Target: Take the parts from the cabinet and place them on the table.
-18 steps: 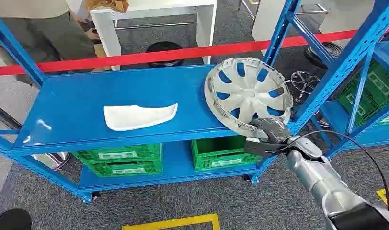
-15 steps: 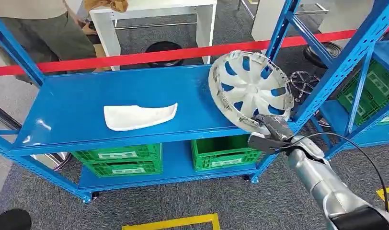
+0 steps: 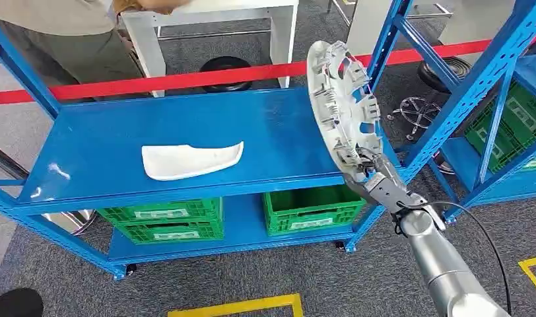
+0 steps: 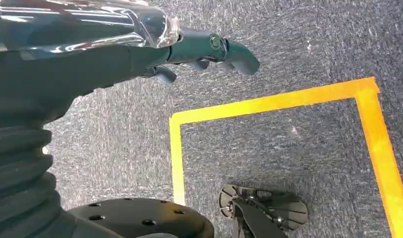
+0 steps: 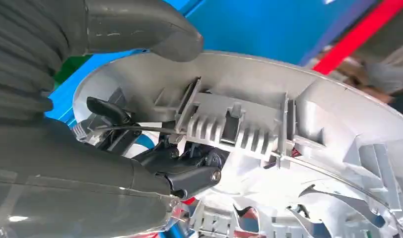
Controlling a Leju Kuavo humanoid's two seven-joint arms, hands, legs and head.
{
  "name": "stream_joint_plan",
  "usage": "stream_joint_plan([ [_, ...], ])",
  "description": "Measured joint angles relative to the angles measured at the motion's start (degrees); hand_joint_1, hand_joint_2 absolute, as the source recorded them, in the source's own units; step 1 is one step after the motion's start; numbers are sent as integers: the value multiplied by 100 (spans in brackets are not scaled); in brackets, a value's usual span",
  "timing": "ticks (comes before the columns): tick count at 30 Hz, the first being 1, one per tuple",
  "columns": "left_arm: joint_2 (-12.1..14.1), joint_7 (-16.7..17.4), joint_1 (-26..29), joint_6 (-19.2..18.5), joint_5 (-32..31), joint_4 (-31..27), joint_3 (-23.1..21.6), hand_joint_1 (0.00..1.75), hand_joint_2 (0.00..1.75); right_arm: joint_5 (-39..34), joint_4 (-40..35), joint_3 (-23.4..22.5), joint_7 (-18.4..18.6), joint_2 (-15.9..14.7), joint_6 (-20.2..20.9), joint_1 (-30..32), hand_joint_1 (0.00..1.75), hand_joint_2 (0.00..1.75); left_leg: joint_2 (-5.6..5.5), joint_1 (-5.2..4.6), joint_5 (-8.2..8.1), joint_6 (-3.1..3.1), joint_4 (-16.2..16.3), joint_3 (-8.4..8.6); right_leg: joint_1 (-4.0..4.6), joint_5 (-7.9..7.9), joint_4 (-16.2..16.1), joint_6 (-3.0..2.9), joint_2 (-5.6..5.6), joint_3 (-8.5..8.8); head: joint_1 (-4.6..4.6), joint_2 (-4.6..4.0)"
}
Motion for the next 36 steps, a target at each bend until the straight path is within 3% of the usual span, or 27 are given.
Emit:
stream_joint_plan([
  [3,11,0,0,7,-9,0,-7,0,175,-98,-325,-70,0,46,231,138,169,175,-1,0,0,0,0,-3,0,0,0,0,0,-5,0,0],
  [12,40,0,2,13,-15,0,-31,0,175,-131,-666,-159,0,100,301,249,169,175,-3,0,0,0,0,-8,0,-2,0,3,-1,-14,0,0],
  [18,44,-2,7,50,-63,0,-46,0,175,-601,-1021,-267,-15,162,896,372,169,175,-4,0,0,0,0,-12,0,-2,0,3,-1,-13,2,0],
  [28,81,15,31,168,-166,0,-122,0,175,-1604,-2455,-411,-50,212,2498,1097,169,175,-6,0,-10,-12,0,-17,0,-13,0,-6,-5,-20,0,0],
  [36,94,9,70,372,-135,0,-131,0,175,-1748,-3401,-470,-61,343,2874,1360,169,175,-4,1,-10,-13,-1,-16,0,-16,0,-9,-3,-24,0,0],
])
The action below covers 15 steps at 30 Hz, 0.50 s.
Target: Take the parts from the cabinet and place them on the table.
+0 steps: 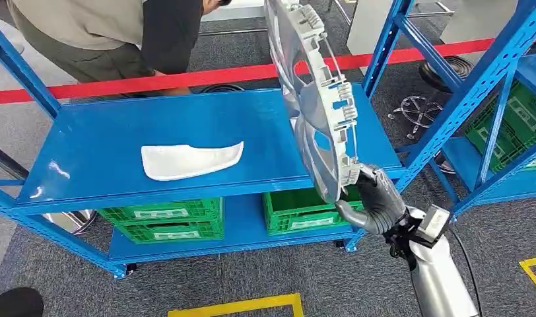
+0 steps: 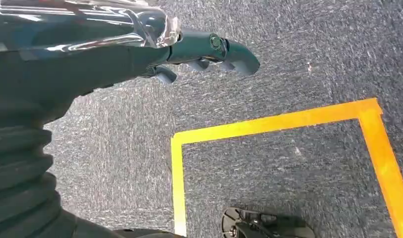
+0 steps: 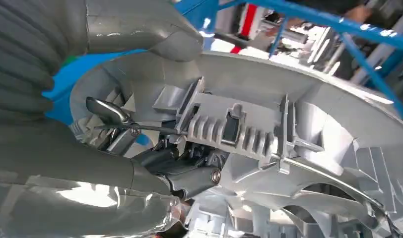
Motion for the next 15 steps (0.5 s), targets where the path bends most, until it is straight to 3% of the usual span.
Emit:
stream_joint_plan([
  [15,11,166,24,131,-118,0,-26,0,175,-251,-861,-87,-2,87,310,340,169,175,1,0,-1,0,0,0,0,-1,0,0,0,0,2,0],
])
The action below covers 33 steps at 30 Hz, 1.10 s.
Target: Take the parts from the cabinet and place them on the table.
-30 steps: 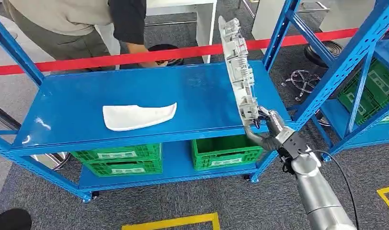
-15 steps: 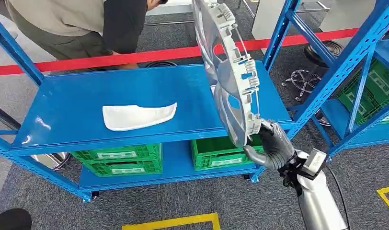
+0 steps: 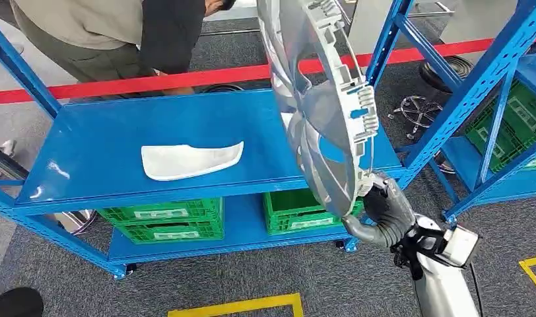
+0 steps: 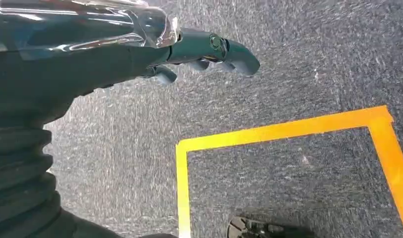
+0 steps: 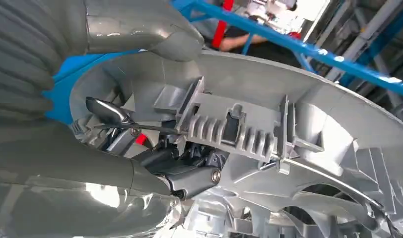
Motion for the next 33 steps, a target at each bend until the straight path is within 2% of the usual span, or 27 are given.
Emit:
stream_joint_plan([
  [7,31,118,6,101,-109,0,-85,0,175,11,-299,31,2,81,210,69,169,175,-1,-3,-5,-4,2,-1,-2,0,-3,0,0,0,-2,0],
  [14,72,79,8,101,-94,0,-116,0,175,20,-369,90,0,127,212,69,169,175,-2,-24,-19,16,7,-1,-24,-2,-14,11,0,4,-2,0],
  [19,96,70,8,90,-94,0,-118,0,175,-28,-369,120,0,157,205,54,169,175,-2,-61,-53,72,4,0,-53,-7,-77,69,0,28,-4,0],
  [20,96,70,5,90,-94,0,-118,0,175,-39,-376,120,0,166,203,47,169,175,-1,-26,-39,95,-57,43,-43,-29,-89,100,2,60,-4,0],
  [21,94,76,8,90,-94,-2,-118,0,175,-44,-389,118,2,166,197,48,169,175,4,7,-28,121,-113,105,-45,-85,45,99,-14,47,9,0],
  [22,94,76,6,87,-96,-2,-118,0,175,-50,-393,120,0,166,197,29,169,175,15,17,-39,143,-123,125,-42,-243,354,93,-12,-117,11,0],
  [24,92,76,3,79,-98,-2,-118,0,175,-57,-393,129,0,166,197,27,169,175,20,17,-69,157,-122,147,-50,-603,1299,101,-12,-669,20,0],
  [25,92,76,3,79,-98,-2,-118,0,175,-59,-393,129,0,166,197,27,169,175,22,16,-70,157,-110,154,-49,-687,1687,109,-12,-926,28,0],
  [26,92,85,8,79,-98,-2,-118,0,175,-61,-393,129,0,166,197,30,169,175,18,16,-76,154,-108,167,-50,-643,1861,105,-12,-1088,24,0],
  [27,90,90,8,79,-98,-2,-118,0,175,-68,-393,133,0,166,201,28,169,175,3,19,-89,141,-107,187,-53,-442,1725,93,-13,-1107,24,0],
  [28,87,94,8,79,-98,-2,-118,0,175,-76,-393,138,2,162,208,19,169,175,-7,30,-107,116,-105,211,-57,-130,1343,81,-13,-1000,31,0],
  [30,83,100,8,79,-98,-2,-118,0,175,-107,-389,157,41,166,212,-23,169,175,-24,42,-163,37,-85,248,-76,471,280,76,-28,-622,31,0],
  [31,87,100,2,79,-94,-2,-118,0,175,-127,-371,162,59,173,212,-65,169,175,-27,6,-173,4,-67,217,-47,411,228,90,-30,-532,33,0],
  [32,90,100,1,76,-94,-2,-118,0,175,-151,-369,166,72,184,212,-82,169,175,-33,10,-158,-21,-63,203,-40,446,224,50,-6,-571,20,0],
  [33,89,100,2,76,-94,-2,-118,0,175,-171,-367,162,98,186,210,-96,169,175,-36,13,-143,-46,-56,205,-33,436,216,38,-4,-587,15,0],
])
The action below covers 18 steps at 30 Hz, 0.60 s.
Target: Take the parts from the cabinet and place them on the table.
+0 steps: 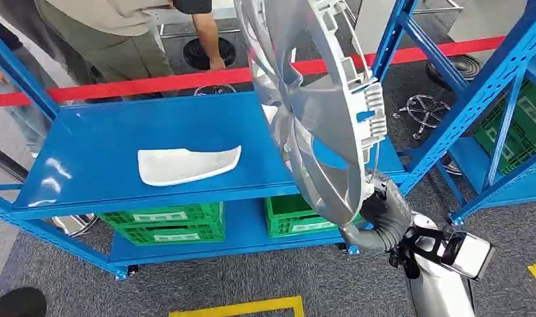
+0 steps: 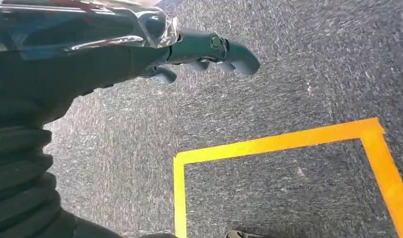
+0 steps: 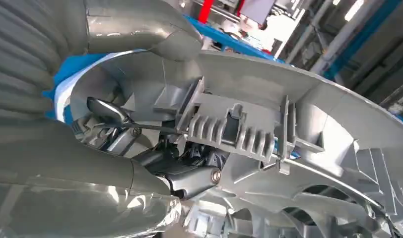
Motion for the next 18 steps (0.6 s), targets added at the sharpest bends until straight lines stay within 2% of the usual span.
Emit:
stream_joint_plan([
  [1,-2,0,1,0,2,0,0,0,175,0,4,-7,18,-2,-4,-8,169,175,3,14,18,-30,-17,0,17,-3,4,-24,4,-11,-2,0],
  [2,-2,0,2,0,2,0,0,0,175,-2,4,-7,24,0,-4,-16,169,175,0,16,16,-62,-21,-1,6,22,-23,-72,4,-15,-2,0],
  [3,0,0,0,0,0,0,0,0,175,-2,4,-4,24,4,-4,-32,169,175,12,28,-72,-94,25,-48,-30,49,-46,-116,-9,-15,7,0],
  [4,-2,0,0,0,2,0,0,0,175,-4,4,-2,26,13,-4,-42,169,175,36,22,-253,-125,208,-116,-34,63,-46,-155,-9,-30,-26,0],
  [6,-4,0,0,0,0,0,0,0,175,-13,4,0,29,17,-22,-46,169,175,52,43,-759,-174,1111,-491,-29,98,-45,-206,-20,-90,-48,0],
  [7,-4,0,2,-2,-2,0,0,0,175,-26,4,-5,52,17,-48,-46,169,175,54,43,-929,-182,1545,-667,-25,118,-44,-226,-29,-121,-52,0],
  [8,-4,7,5,-2,-4,0,0,0,175,-46,13,-7,81,17,-66,-46,169,175,54,42,-972,-184,1785,-748,-24,142,-44,-225,-33,-147,-52,0],
  [9,-4,11,9,-4,-11,0,0,0,175,-59,26,-7,98,15,-83,-47,169,175,54,42,-880,-177,1727,-686,-22,167,-44,-225,-33,-173,-48,0],
  [10,2,13,8,-7,-11,0,0,0,175,-81,39,-11,109,9,-101,-47,169,175,54,41,-666,-161,1365,-467,-19,194,-44,-214,-31,-195,-55,0],
  [11,7,15,7,-11,-13,0,0,0,175,-103,50,-15,116,2,-107,-48,169,175,53,38,-458,-141,888,-181,-18,212,-44,-206,-28,-208,-52,0],
  [12,11,22,3,-15,-17,0,-2,0,175,-111,50,-20,116,-4,-111,-49,169,175,51,34,-269,-108,295,184,-17,233,-44,-185,-24,-212,-55,0],
  [13,26,31,-7,-17,-20,-7,-2,0,175,-118,50,-31,116,-13,-116,-51,169,175,38,18,-333,-78,-132,434,-12,255,-42,-155,-24,-220,-48,0],
  [14,26,35,-8,-20,-20,-5,-4,0,175,-120,52,-46,116,-24,-120,-67,169,175,38,-3,-266,-81,-109,449,3,289,-50,-114,-24,-235,-41,0],
  [16,31,57,-7,-20,-22,-4,-4,0,175,-131,66,-50,116,-28,-125,-78,169,175,33,-31,-255,-49,-101,394,-17,351,-58,-35,-26,-251,-70,0],
  [17,40,61,-6,-20,-26,-7,-2,0,175,-133,66,-50,116,-35,-127,-79,169,175,36,-32,-215,2,-114,376,-17,394,-88,9,-24,-249,-61,0],
  [18,39,72,-3,-20,-26,-4,-4,0,175,-138,66,-55,116,-57,-131,-80,169,175,56,32,-131,67,-168,353,-32,364,-59,32,-25,-281,-68,0],
])
